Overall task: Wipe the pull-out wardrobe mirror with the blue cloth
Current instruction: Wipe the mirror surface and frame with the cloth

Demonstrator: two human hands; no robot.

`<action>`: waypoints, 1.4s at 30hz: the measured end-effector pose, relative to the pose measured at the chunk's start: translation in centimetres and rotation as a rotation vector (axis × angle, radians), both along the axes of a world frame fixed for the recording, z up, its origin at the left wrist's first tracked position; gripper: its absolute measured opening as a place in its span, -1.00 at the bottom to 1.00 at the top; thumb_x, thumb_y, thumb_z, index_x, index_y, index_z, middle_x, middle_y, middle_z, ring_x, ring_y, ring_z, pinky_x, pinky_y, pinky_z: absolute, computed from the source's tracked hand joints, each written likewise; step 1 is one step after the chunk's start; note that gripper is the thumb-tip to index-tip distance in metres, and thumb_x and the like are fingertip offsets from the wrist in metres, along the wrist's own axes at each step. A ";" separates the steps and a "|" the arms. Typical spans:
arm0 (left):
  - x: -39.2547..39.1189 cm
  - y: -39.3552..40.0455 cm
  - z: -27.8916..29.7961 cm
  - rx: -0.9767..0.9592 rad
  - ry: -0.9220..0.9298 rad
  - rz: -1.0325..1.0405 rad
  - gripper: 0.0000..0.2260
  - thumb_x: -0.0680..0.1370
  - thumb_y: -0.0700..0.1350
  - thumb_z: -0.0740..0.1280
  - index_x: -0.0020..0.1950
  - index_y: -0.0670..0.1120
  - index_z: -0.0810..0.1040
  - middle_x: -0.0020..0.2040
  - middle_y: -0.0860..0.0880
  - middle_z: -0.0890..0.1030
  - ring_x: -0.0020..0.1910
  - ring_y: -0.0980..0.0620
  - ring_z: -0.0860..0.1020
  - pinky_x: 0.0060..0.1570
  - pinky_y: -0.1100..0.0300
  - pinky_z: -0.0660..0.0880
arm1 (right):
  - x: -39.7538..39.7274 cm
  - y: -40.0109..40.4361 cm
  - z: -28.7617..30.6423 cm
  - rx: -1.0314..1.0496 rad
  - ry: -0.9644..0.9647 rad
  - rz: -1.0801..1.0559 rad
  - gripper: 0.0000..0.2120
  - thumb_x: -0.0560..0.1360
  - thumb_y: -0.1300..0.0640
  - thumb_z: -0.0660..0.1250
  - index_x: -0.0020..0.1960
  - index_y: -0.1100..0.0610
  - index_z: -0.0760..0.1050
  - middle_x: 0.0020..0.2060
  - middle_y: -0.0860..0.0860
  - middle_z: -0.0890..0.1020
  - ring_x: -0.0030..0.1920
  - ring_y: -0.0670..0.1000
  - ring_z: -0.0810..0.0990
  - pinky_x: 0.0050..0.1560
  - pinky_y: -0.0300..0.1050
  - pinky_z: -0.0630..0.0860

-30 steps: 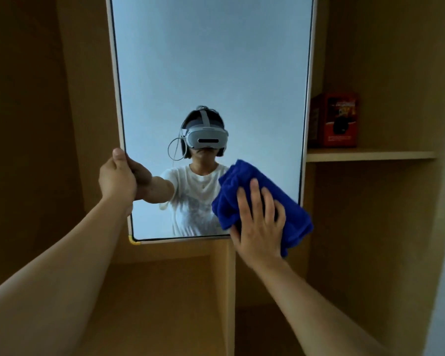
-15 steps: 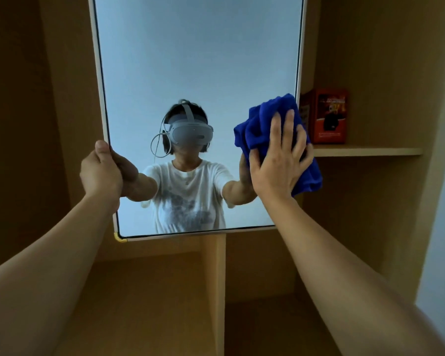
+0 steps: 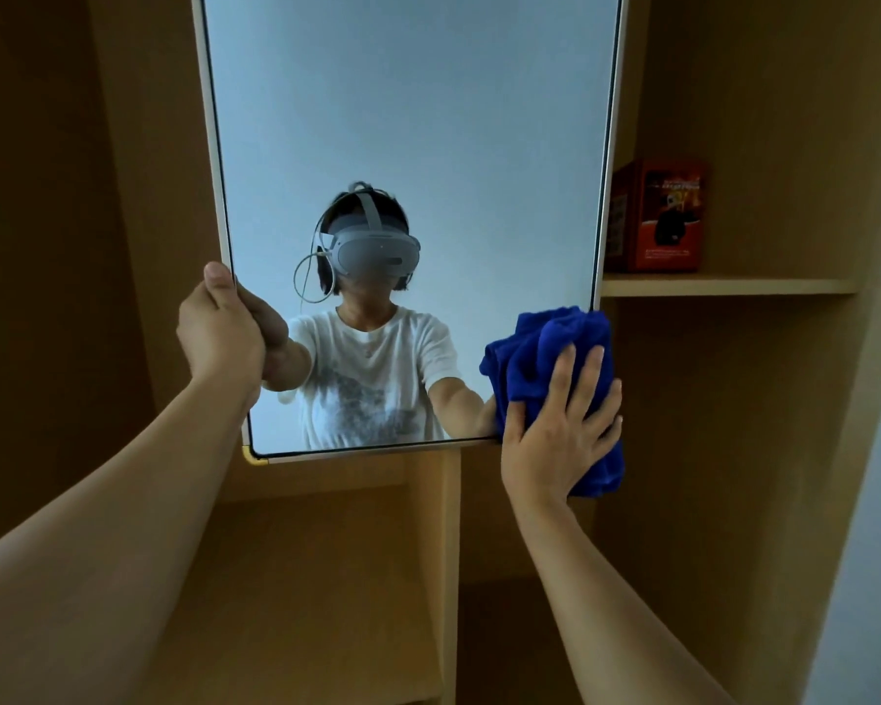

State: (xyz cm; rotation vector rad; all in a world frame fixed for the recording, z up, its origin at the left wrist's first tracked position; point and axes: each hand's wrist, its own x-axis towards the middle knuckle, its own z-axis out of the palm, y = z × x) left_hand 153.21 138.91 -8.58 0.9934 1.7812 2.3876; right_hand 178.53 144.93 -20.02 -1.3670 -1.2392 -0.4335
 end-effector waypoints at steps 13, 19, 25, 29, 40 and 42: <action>-0.1 -0.3 -0.1 0.006 0.014 -0.040 -0.64 0.60 0.20 -0.01 -0.25 0.09 0.40 -0.22 0.09 0.53 -0.22 0.19 0.50 -0.31 0.28 0.33 | -4.4 -3.0 -4.2 0.062 -0.003 0.191 -0.36 0.41 -0.08 0.29 0.45 -0.02 0.21 0.44 0.06 0.33 0.23 0.25 0.38 0.12 0.22 0.39; -0.3 -1.0 -0.1 0.001 0.033 -0.077 -0.62 0.61 0.19 0.00 -0.28 0.05 0.40 -0.27 0.06 0.52 -0.25 0.13 0.52 -0.31 0.22 0.37 | -8.3 -3.8 -5.7 0.242 -0.357 0.249 -0.42 0.45 -0.07 0.28 0.43 -0.08 0.24 0.44 -0.01 0.26 0.31 0.22 0.32 0.19 0.25 0.29; -0.1 -1.2 0.2 -0.027 0.028 -0.085 -0.64 0.61 0.20 -0.01 -0.23 0.08 0.43 -0.22 0.08 0.54 -0.17 0.12 0.53 -0.15 0.16 0.44 | -10.5 -4.9 -5.3 0.347 -0.566 0.320 -0.49 0.45 0.01 0.30 0.39 -0.09 0.32 0.42 -0.04 0.30 0.29 0.23 0.32 0.18 0.24 0.27; -0.3 -1.4 0.3 -0.039 0.051 -0.099 -0.62 0.62 0.19 -0.01 -0.14 0.02 0.46 -0.22 0.09 0.52 -0.18 0.13 0.52 -0.11 0.15 0.44 | -13.6 -6.9 -4.5 0.347 -0.673 0.412 -0.53 0.45 0.11 0.30 0.35 -0.09 0.42 0.40 -0.05 0.37 0.25 0.23 0.35 0.13 0.23 0.33; -0.2 -1.5 0.4 -0.055 0.088 -0.046 -0.61 0.62 0.17 -0.01 -0.11 -0.04 0.47 -0.25 0.06 0.50 -0.21 0.11 0.51 -0.21 0.21 0.40 | -12.2 -7.9 -2.7 0.310 -0.867 0.510 -0.55 0.42 0.20 0.28 0.30 0.01 0.42 0.33 0.01 0.35 0.08 0.18 0.39 -0.06 0.06 0.39; -0.2 -1.5 0.3 -0.051 0.085 -0.036 -0.62 0.62 0.18 0.00 -0.18 0.00 0.45 -0.26 0.06 0.51 -0.23 0.13 0.51 -0.24 0.23 0.39 | -11.7 -7.7 -2.9 0.296 -0.853 0.508 -0.55 0.41 0.20 0.28 0.29 0.01 0.42 0.33 0.01 0.33 0.09 0.17 0.39 -0.06 0.05 0.39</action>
